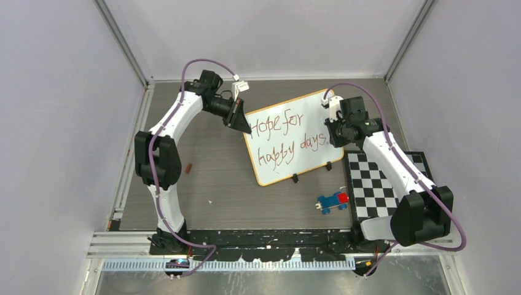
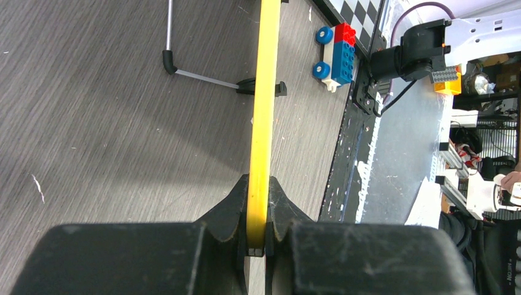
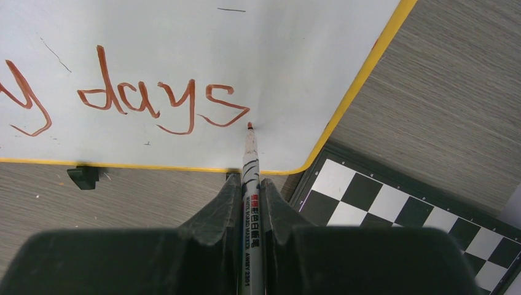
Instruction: Write a sentence on the whiteboard
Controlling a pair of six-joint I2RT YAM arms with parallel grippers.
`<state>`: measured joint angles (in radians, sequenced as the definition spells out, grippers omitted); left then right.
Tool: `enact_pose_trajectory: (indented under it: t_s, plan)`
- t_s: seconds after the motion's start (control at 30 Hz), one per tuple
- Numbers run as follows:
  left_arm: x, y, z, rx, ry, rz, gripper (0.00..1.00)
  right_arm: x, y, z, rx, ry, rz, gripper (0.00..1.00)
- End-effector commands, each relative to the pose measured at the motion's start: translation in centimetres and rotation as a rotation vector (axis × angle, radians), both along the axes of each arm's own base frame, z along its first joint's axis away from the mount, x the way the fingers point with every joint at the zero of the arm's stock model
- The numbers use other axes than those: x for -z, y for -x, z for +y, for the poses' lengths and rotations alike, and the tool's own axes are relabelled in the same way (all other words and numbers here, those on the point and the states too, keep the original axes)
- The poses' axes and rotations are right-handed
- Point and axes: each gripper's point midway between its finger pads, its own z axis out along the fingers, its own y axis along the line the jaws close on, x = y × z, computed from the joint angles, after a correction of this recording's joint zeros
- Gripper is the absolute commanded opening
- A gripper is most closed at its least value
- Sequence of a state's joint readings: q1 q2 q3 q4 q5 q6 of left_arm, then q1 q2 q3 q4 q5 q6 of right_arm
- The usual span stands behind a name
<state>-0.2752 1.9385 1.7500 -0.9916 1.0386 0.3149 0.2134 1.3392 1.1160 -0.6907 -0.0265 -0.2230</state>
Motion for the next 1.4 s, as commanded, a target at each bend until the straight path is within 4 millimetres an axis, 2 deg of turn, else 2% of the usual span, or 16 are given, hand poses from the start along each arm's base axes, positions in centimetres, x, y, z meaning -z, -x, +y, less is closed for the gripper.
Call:
enact_pose_trajectory:
  t_s: [0.0,0.1,0.17,0.4,0.6,0.7,0.8,0.9,1.0,1.17,1.23,1.37]
  plan:
    - [0.4,-1.0,0.8,-0.018,-0.064,-0.099,0.0,-1.2,-0.9,-0.2,0.003,0.002,-0.058,0.0]
    - [0.2,-1.1,0.8,-0.02,-0.063,-0.099,0.0,-2.5,-0.6,0.2,-0.01,-0.018,-0.069,0.0]
    - [0.0,-1.1,0.8,-0.023,-0.062,-0.095,0.03,-3.6,-0.2,0.7,-0.032,-0.044,-0.077,0.0]
    - [-2.8,-0.9,0.4,-0.037,-0.018,-0.116,0.43,-6.5,1.8,3.1,-0.126,-0.169,-0.047,0.0]
    - [-5.9,-0.7,0.7,-0.06,-0.003,-0.189,0.65,-9.0,2.4,5.3,-0.175,-0.295,-0.06,0.0]
    - [-7.6,-0.7,2.4,-0.102,0.006,-0.21,0.71,-10.2,2.7,6.5,-0.199,-0.364,-0.058,0.0]
    - [-8.6,-1.0,6.1,-0.201,0.011,-0.215,0.72,-11.1,2.8,7.8,-0.223,-0.441,-0.055,0.0]
    - [-7.1,-0.7,11.3,-0.316,-0.046,-0.198,0.72,-11.5,3.2,8.9,-0.252,-0.49,-0.048,0.0]
    - [-4.5,1.0,16.7,-0.397,-0.154,-0.175,0.71,-11.5,3.6,9.7,-0.285,-0.531,-0.036,0.0]
    - [0.4,4.0,23.5,-0.508,-0.294,-0.09,0.61,-10.6,3.5,10.5,-0.298,-0.562,-0.008,0.0]
    - [2.7,4.7,25.2,-0.533,-0.372,-0.067,0.54,-10.2,3.4,10.8,-0.302,-0.575,0.002,0.0]
    - [7.2,5.3,26.4,-0.565,-0.463,-0.095,0.52,-10.1,3.1,11.3,-0.308,-0.607,0.0,0.0]
